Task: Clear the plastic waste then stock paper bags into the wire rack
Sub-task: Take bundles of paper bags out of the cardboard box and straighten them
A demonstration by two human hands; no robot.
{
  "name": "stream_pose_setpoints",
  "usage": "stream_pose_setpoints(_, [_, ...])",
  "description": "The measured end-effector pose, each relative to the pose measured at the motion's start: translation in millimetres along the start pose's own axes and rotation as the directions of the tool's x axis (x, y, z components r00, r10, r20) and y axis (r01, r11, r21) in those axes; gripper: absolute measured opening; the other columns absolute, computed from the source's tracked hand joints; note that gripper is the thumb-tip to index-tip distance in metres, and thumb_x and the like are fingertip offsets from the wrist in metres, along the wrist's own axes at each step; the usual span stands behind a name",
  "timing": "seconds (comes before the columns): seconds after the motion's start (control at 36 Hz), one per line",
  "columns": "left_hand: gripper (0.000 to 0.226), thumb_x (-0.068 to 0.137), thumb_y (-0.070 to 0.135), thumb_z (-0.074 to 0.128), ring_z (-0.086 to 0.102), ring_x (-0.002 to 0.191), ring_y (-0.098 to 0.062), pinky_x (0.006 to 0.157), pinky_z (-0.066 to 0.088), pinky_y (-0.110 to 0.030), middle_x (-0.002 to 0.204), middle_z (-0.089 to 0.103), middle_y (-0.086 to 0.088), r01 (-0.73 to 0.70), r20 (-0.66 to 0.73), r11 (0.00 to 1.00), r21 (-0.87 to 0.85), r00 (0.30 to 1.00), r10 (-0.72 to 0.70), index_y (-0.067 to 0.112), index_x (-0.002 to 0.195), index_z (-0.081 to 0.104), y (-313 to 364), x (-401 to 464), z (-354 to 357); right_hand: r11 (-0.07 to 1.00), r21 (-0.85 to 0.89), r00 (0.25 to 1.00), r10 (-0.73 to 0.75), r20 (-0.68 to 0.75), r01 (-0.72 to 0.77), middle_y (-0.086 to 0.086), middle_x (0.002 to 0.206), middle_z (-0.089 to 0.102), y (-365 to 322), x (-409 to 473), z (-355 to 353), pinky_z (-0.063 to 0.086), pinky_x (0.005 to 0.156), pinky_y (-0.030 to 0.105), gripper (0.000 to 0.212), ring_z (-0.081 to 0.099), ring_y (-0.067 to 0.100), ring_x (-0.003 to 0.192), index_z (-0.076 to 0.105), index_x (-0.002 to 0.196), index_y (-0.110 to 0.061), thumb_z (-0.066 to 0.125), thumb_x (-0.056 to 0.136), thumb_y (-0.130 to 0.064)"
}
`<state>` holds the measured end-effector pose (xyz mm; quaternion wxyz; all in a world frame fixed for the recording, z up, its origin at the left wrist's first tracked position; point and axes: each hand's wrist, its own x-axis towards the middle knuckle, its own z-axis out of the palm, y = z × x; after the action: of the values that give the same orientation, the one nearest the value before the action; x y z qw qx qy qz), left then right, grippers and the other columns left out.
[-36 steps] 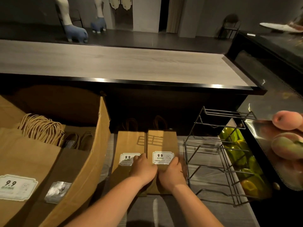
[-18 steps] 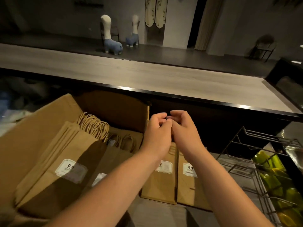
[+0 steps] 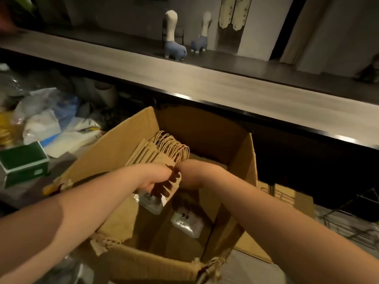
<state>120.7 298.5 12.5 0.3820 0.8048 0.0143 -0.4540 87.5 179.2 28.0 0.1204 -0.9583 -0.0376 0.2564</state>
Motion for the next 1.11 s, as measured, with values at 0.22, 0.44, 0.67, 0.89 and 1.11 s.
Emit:
stream_pose_setpoints(0.22, [0.013, 0.095, 0.014, 0.047, 0.059, 0.085, -0.023, 0.078, 0.051, -0.031, 0.091, 0.061, -0.008, 0.026, 0.090, 0.897, 0.442, 0.993, -0.073, 0.012, 0.100, 0.059, -12.2, 18.5, -3.4, 0.955, -0.296, 0.973, 0.071, 0.219, -0.004, 0.011, 0.137, 0.050, -6.7, 12.0, 22.7, 0.043, 0.091, 0.030, 0.048, 0.051, 0.027, 0.121, 0.044, 0.141, -0.011, 0.055, 0.095, -0.004])
stream_pose_setpoints(0.44, [0.025, 0.091, 0.015, 0.053, 0.064, 0.103, -0.019, 0.085, 0.054, -0.029, 0.112, 0.064, -0.010, -0.074, 0.165, 0.830, 0.553, 0.986, -0.022, 0.019, 0.116, 0.057, -19.9, 31.6, -18.9, 0.870, -0.490, 0.989, 0.031, 0.144, 0.044, 0.003, 0.151, 0.026, 7.7, 13.9, 42.5, 0.040, 0.104, 0.052, 0.078, 0.026, 0.036, 0.136, 0.029, 0.147, -0.041, 0.070, 0.085, -0.018])
stream_pose_setpoints(0.67, [0.025, 0.092, 0.014, 0.055, 0.066, 0.103, -0.024, 0.077, 0.054, -0.026, 0.113, 0.063, -0.014, -0.142, 0.230, 0.785, 0.603, 0.973, -0.001, 0.017, 0.117, 0.057, -16.1, 38.1, -23.0, 0.895, -0.445, 0.993, 0.035, 0.110, 0.018, 0.000, 0.142, 0.039, 8.9, 18.7, 47.0, 0.043, 0.101, 0.047, 0.069, 0.036, 0.030, 0.131, 0.036, 0.143, -0.035, 0.068, 0.085, -0.016])
stream_pose_setpoints(0.89, [0.026, 0.093, 0.014, 0.055, 0.064, 0.107, -0.027, 0.086, 0.054, -0.031, 0.116, 0.062, -0.016, -0.194, 0.289, 0.772, 0.606, 0.957, 0.014, 0.014, 0.120, 0.058, -12.0, 39.3, -24.9, 0.874, -0.485, 0.993, 0.018, 0.118, 0.042, 0.002, 0.144, 0.037, 13.4, 20.8, 48.4, 0.047, 0.096, 0.045, 0.072, 0.041, 0.030, 0.127, 0.034, 0.145, -0.037, 0.069, 0.085, -0.018])
stream_pose_setpoints(1.11, [0.028, 0.094, 0.015, 0.055, 0.064, 0.106, -0.026, 0.087, 0.055, -0.032, 0.115, 0.062, -0.015, -0.202, 0.298, 0.767, 0.608, 0.954, 0.015, 0.013, 0.122, 0.056, -12.1, 37.2, -26.4, 0.844, -0.532, 0.989, 0.011, 0.145, 0.068, 0.003, 0.146, 0.032, 13.9, 19.6, 46.1, 0.042, 0.101, 0.048, 0.065, 0.034, 0.032, 0.131, 0.036, 0.144, -0.044, 0.064, 0.089, -0.024])
